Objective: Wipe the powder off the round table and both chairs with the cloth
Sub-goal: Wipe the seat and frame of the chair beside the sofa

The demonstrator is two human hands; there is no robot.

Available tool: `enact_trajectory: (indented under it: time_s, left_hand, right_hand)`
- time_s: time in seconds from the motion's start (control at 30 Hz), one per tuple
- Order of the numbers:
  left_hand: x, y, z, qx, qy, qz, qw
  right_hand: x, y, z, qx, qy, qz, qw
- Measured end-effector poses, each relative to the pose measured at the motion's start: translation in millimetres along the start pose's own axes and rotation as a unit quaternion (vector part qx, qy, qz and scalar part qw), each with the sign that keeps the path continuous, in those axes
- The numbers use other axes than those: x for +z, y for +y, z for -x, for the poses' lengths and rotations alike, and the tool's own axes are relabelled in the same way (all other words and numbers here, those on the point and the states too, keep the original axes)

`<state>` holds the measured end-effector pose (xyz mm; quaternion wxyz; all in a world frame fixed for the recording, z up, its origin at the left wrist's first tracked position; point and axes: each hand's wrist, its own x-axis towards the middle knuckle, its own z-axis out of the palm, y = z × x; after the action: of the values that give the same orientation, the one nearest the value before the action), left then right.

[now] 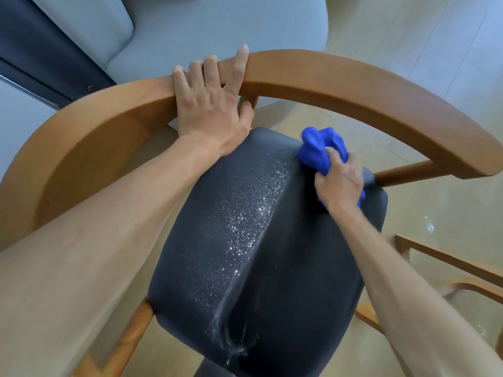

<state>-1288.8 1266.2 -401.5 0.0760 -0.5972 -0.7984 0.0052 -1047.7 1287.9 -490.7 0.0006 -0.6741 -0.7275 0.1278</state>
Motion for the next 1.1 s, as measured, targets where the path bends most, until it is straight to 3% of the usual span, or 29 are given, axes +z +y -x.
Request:
enact_trajectory:
  time_s: [0.23, 0.4, 0.53, 0.67, 0.73, 0.83, 0.9, 0.97, 1.03, 1.1]
  left_hand:
    - [-4, 0, 1, -0.006, -0.023, -0.005, 1.0]
    - [-11, -1, 0, -0.003, -0.049, 0.005, 0.999]
    - [-14, -2, -1, 0.001, -0.051, 0.004, 0.999]
    - [-13, -1, -2, 0.003, -0.05, 0.004, 0.999]
    - [-12, -2, -2, 0.003, -0.049, 0.004, 0.999]
    - [-11, -1, -1, 0.002, -0.044, 0.005, 0.999]
    - [-10, 0, -1, -0.001, -0.045, 0.004, 0.999]
    - [-9, 0, -1, 0.0, -0.04, 0.002, 0.999]
    - [-9, 0, -1, 0.002, -0.034, -0.002, 0.999]
    - [-8, 0, 0, 0.003, -0.035, 0.0, 0.999]
  right_hand:
    - [35, -53, 169, -0.215, -0.042, -0.022, 0.975]
    - [50, -23, 281, -0.439, -0.16, -0.029, 0.884]
    - [44, 16, 285, -0.566, -0.153, 0.048, 0.808]
    - [34, 34, 222, -0.617, -0.115, 0.037, 0.778]
    - [25, 34, 173, -0.591, -0.086, 0.034, 0.801]
    - [6, 33, 94, -0.487, -0.009, 0.032, 0.873]
    - [-6, 27, 41, -0.336, 0.029, 0.061, 0.939]
    - [-9, 17, 2, -0.126, 0.03, 0.04, 0.991]
    - [-5, -3, -4, -0.002, 0.009, 0.017, 1.0]
    - [6, -22, 23, -0.031, 0.015, 0.039, 0.999]
